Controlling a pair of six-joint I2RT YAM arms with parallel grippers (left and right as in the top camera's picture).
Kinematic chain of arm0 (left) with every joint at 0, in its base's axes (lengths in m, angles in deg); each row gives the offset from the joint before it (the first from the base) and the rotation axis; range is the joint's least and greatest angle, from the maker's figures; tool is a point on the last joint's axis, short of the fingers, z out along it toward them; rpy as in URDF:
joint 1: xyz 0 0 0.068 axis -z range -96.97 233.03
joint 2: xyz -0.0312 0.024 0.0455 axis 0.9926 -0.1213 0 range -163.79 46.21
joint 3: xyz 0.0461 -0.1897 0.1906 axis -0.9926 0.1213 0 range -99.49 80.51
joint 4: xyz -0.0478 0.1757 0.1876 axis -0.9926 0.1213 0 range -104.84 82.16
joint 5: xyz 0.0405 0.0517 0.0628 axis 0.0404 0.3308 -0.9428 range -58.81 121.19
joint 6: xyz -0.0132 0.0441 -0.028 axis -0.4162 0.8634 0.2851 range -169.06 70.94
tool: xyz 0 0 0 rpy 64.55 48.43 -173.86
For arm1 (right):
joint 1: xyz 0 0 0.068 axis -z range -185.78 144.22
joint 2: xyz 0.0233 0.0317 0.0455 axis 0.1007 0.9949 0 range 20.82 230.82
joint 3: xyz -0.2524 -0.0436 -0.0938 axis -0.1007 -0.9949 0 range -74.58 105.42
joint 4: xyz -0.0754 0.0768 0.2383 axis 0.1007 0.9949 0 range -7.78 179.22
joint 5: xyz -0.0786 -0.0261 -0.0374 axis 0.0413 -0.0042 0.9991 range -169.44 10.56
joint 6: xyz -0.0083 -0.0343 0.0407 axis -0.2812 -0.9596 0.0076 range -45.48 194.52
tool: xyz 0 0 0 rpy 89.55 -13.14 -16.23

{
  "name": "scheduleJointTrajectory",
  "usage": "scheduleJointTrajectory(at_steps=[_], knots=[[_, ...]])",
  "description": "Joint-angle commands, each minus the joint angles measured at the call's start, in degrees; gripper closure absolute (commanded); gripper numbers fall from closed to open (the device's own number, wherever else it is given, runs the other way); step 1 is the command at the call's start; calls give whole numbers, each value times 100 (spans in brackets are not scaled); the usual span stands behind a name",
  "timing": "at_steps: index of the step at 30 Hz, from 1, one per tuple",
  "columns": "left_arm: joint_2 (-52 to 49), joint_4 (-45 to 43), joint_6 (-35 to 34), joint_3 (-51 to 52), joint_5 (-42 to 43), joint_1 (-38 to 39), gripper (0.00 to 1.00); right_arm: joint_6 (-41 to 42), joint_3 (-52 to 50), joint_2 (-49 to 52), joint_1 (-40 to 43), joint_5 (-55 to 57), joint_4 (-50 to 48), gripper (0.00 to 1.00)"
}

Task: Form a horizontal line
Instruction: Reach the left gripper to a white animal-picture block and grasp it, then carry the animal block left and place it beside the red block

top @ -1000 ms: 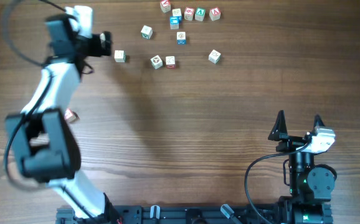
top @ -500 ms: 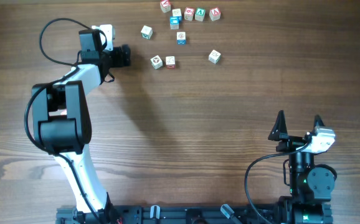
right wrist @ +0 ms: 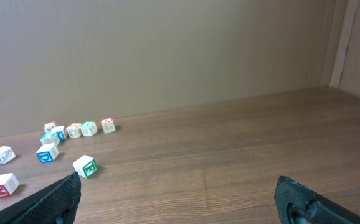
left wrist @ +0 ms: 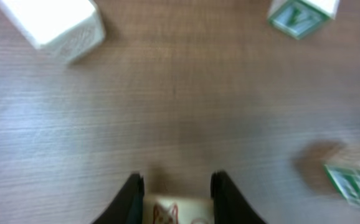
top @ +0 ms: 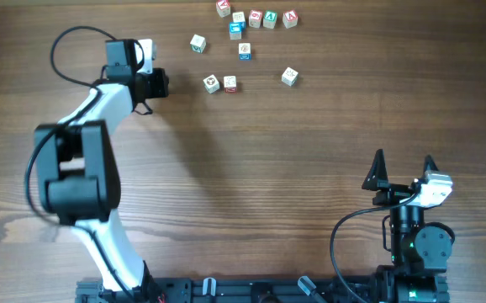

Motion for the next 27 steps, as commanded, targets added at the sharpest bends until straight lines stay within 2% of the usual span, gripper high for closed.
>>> scheduleJointTrajectory(at_steps=[1,5,10,12,14,16,20,27], knots=[[1405,780,-2,-31,-450,-208,81,-111,-7,-50,28,52,-24,0],[2457,2000,-319,-31,-675,-444,96,-109,-7,-50,28,52,-24,0],[3069,3602,-901,-28,-673,-566,96,-109,-7,-50,28,52,-24,0],[3040,3886,-970,28,-680,-527,96,-109,-7,-50,28,52,-24,0],[2997,3893,-1453,267,-785,-516,96,-111,-7,-50,28,52,-24,0],[2977,3716,-2315,702,-1246,-527,96,-111,-7,-50,28,52,-24,0],[2977,3169,-3364,1646,-1998,-527,96,-109,-7,-50,28,52,-24,0],[2977,1816,-3451,2868,-2334,-538,96,-109,-7,-50,28,52,-24,0]])
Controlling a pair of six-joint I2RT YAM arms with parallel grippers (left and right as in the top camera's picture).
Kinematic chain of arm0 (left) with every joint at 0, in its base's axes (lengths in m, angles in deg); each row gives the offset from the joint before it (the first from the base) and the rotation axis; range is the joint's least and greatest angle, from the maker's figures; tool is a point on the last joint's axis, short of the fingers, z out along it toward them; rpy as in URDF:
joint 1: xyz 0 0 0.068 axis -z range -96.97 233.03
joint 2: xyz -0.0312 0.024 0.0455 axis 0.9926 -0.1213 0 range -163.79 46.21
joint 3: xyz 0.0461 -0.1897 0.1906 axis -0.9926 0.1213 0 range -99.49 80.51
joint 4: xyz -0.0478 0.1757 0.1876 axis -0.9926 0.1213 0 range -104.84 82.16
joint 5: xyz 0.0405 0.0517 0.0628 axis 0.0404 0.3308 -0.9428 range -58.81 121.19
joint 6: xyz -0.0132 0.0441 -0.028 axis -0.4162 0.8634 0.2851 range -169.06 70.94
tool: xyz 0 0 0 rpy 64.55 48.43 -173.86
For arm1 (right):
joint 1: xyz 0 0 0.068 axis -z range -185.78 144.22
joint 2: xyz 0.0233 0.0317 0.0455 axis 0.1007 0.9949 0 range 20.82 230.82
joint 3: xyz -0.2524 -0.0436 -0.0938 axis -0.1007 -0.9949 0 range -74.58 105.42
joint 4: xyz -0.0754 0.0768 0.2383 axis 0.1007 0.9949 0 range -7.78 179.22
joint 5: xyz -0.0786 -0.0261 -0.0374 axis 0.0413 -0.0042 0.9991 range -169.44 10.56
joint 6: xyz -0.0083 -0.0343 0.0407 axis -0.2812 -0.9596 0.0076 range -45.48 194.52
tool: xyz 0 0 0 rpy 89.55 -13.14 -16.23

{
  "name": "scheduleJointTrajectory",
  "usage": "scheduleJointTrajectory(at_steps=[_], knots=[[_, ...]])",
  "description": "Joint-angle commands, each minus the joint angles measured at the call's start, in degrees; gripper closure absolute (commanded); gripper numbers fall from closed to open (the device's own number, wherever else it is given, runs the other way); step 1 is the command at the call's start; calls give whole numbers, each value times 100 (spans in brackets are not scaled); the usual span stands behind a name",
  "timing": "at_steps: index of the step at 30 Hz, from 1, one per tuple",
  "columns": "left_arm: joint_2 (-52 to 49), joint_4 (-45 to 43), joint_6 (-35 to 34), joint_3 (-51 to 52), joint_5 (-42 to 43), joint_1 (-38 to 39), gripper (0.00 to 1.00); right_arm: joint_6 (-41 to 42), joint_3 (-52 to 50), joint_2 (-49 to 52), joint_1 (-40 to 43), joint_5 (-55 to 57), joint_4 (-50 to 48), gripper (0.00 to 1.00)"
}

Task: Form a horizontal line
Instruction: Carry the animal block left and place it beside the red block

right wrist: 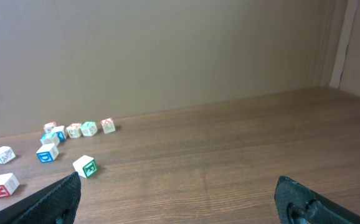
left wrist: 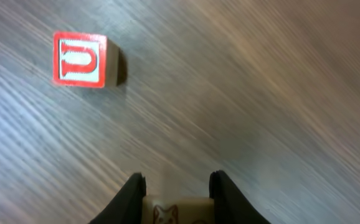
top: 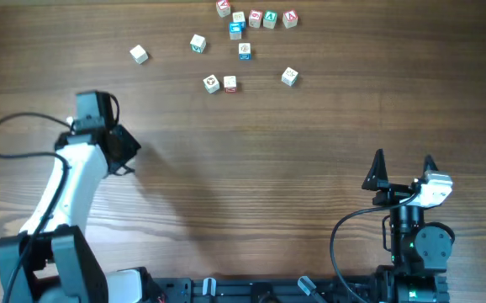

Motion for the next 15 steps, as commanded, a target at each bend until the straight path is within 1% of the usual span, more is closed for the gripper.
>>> scheduleJointTrajectory(at_steps=[1,6,15], knots=[[-39,-525,-356,511,-723,-7,96,-109,-7,-50,28,52,-24,0],[-39,-813,-372,654,-1462,-7,96,-109,-7,-50,28,52,-24,0],[-280,-1351,-374,654,-1528,-7,96,-109,-7,-50,28,52,-24,0]])
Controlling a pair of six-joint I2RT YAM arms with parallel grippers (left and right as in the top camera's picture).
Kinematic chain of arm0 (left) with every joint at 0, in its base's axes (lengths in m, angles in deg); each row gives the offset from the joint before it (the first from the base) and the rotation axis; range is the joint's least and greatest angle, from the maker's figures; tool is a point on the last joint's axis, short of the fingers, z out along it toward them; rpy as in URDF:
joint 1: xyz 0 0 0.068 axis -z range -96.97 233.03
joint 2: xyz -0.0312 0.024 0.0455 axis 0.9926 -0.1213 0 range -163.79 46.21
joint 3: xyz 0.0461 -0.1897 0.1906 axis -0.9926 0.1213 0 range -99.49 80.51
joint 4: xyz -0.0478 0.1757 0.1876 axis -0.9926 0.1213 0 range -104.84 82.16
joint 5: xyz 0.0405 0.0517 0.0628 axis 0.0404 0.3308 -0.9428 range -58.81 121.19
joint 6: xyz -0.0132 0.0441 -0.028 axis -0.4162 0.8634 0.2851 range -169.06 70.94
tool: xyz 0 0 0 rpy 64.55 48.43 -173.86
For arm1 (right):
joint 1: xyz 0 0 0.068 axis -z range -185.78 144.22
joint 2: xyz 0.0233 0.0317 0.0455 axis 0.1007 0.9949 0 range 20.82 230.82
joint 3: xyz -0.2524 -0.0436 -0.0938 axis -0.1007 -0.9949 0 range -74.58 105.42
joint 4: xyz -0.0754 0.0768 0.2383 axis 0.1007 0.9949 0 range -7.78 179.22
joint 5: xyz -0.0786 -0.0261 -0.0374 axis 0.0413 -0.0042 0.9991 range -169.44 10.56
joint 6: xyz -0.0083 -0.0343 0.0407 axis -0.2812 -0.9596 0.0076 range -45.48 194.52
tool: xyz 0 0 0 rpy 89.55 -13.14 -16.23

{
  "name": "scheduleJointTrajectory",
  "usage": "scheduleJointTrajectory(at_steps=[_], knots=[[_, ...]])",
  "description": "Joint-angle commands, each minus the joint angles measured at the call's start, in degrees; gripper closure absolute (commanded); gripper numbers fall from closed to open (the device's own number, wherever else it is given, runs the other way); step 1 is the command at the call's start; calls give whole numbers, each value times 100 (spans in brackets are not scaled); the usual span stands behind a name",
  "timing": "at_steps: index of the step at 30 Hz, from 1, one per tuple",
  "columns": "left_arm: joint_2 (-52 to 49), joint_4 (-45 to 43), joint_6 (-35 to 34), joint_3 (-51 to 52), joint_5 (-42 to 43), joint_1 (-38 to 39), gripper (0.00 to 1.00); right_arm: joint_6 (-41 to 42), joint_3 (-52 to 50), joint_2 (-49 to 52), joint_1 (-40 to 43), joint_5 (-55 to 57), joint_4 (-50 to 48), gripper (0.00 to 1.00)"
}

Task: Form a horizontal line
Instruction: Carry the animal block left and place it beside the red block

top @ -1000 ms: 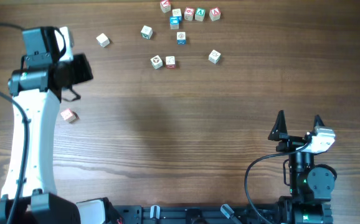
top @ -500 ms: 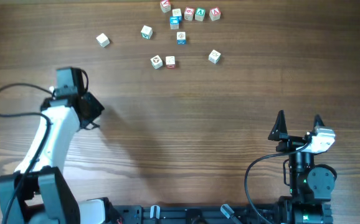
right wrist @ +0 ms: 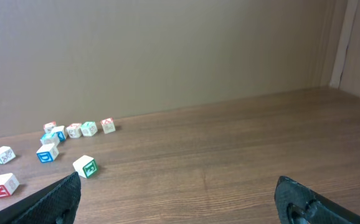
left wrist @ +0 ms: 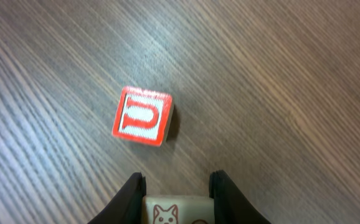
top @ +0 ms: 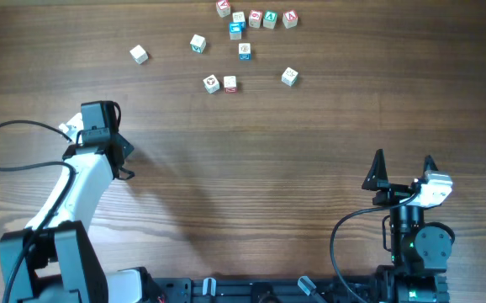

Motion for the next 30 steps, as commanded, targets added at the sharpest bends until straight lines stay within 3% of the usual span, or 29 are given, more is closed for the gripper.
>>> scheduleJointTrajectory(at_steps=[1,7,16,23,24,25,27,30], knots=[[-352,-234,-98,33,-232,-7,94,-111,-7,-50,28,55,-24,0],[-1010,-1003,-96,33,-221,-7,92,-107,-7,-39,28,55,-24,0],[-1189,-636,-94,33,-507,-7,96,-109,-7,-35,28,55,-24,0],[-1102,-649,378,24,-492,0,75,-109,-7,-35,28,55,-24,0],[-1054,-649,378,24,-376,0,72,-107,-7,-35,28,55,-24,0],[-953,-649,380,24,-197,4,55,-109,-7,-35,28,55,-24,0],[-748,-651,380,24,39,4,0,-116,-7,-35,28,55,-24,0],[-308,-647,380,24,498,11,0,-507,-7,-35,28,264,-39,0]])
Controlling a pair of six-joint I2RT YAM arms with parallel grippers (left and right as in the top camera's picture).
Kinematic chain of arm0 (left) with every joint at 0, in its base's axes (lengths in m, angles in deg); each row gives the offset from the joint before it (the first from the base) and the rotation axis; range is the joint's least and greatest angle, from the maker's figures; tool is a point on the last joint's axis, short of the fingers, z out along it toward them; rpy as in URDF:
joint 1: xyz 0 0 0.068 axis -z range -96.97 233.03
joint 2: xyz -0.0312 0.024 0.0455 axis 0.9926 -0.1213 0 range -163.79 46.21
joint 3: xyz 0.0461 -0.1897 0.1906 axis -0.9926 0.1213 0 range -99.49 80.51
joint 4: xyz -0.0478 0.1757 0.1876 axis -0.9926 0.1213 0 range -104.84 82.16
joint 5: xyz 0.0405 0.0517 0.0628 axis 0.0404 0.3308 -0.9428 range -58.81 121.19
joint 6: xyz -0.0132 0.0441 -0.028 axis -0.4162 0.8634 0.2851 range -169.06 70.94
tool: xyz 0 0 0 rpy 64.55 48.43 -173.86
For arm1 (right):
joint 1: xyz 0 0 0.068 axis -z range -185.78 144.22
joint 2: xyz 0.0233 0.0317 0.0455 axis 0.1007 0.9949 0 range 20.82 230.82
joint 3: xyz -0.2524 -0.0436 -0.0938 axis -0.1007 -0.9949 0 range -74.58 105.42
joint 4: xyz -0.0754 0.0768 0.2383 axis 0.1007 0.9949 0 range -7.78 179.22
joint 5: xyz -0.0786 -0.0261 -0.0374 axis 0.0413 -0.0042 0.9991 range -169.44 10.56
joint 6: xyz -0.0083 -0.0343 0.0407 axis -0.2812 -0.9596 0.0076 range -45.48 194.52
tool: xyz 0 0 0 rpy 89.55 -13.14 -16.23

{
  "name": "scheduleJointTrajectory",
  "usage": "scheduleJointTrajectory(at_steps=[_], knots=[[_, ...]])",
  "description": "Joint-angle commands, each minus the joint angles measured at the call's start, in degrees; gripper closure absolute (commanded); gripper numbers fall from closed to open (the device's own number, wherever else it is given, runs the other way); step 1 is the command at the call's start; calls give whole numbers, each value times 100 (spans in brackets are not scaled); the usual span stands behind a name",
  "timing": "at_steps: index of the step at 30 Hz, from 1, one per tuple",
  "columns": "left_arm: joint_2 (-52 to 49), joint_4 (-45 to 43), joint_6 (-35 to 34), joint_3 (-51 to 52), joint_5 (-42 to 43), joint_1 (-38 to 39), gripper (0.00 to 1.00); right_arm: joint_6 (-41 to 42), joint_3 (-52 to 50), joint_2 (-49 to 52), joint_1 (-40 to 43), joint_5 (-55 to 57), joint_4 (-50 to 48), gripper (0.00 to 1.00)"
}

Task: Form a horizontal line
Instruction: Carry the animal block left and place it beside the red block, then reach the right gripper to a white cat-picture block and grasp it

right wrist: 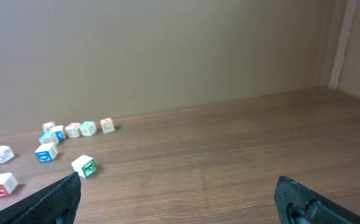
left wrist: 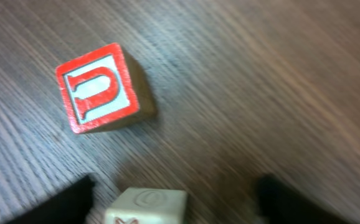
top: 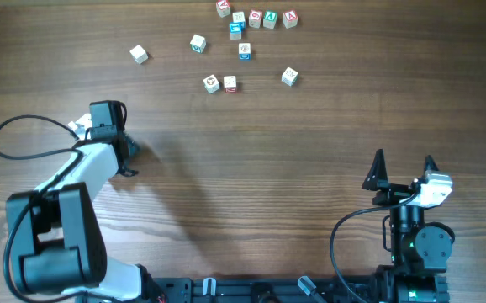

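In the left wrist view a red-framed U block [left wrist: 99,87] lies on the wooden table [left wrist: 261,74]. Just in front of it rests a white picture block [left wrist: 146,208], a little right of the U block. My left gripper [left wrist: 174,202] stands open, its fingers [left wrist: 74,199] spread wide on either side of the white block and apart from it. Overhead, the U block [top: 76,128] peeks out left of the left wrist. My right gripper [right wrist: 180,205] is open and holds nothing, low over the near right of the table.
Several letter blocks lie scattered at the far side: a short row [top: 256,17] at the back, a lone white block [top: 139,54], a pair [top: 220,83] and a green-lettered block [top: 289,76]. Cables and the arm bases line the front edge.
My left gripper was shut on the white picture block above the U block. Now its jaws are open, the camera sits lower, and the white block rests on the table beside the U block.
My left gripper held the white picture block near the far cluster of blocks. It then stood over the left side of the table with the U block in view, then closer to that block. Now the picture block lies released beside it. The right arm stayed still.
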Motion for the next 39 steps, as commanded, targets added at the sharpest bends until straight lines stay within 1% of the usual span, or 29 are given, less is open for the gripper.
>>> scheduleJointTrajectory(at_steps=[1,4,5,6,11,12,13,15,16,18,20,23,26,28,33,34,36,38,39], knots=[[789,-13,72,46,935,7,0,-426,-7,-35,28,221,-42,0],[1475,-11,68,46,1637,81,0,232,-7,-35,28,-332,-90,0],[1676,-11,68,46,1733,116,0,468,-7,-35,28,-485,-42,0],[2127,-11,68,46,1847,203,0,870,-7,-35,28,-649,17,0],[3342,-11,70,46,1878,450,0,2903,-7,-28,28,-774,2,0],[3506,-11,66,46,1884,450,0,3088,-7,-22,28,-925,-133,0],[3757,33,68,31,1902,439,0,3051,-7,17,28,-1364,-599,0],[4105,323,68,-68,1899,389,0,2653,-7,155,28,-2157,-1480,0],[4240,503,70,-120,1899,350,0,2627,9,275,28,-2352,-1779,0],[4411,796,72,-195,1897,249,0,2610,149,597,28,-2531,-1851,0],[4485,1001,157,-232,1899,129,0,2411,332,1014,28,-2813,-1840,0],[4492,1327,356,-280,1899,-68,0,2033,868,2048,28,-3300,-1818,1],[4487,1495,354,-293,1899,-205,0,1703,1797,3311,26,-3582,-1373,0],[4487,1506,354,-293,1899,-264,0,1381,2717,4374,0,-3842,-737,0],[4487,1528,356,-293,1897,-280,0,616,5066,6658,-365,-3915,1368,0],[4487,1550,354,-293,1897,-280,0,490,5751,7230,-501,-3845,2026,0],[4481,1593,354,-295,1897,-280,0,197,6802,8048,-728,-3832,3042,0],[4470,1628,354,-297,1897,-280,0,127,7711,8738,-935,-3958,3812,0],[4448,1637,354,-297,1897,-280,0,164,8203,9130,-1054,-4218,4076,0]])
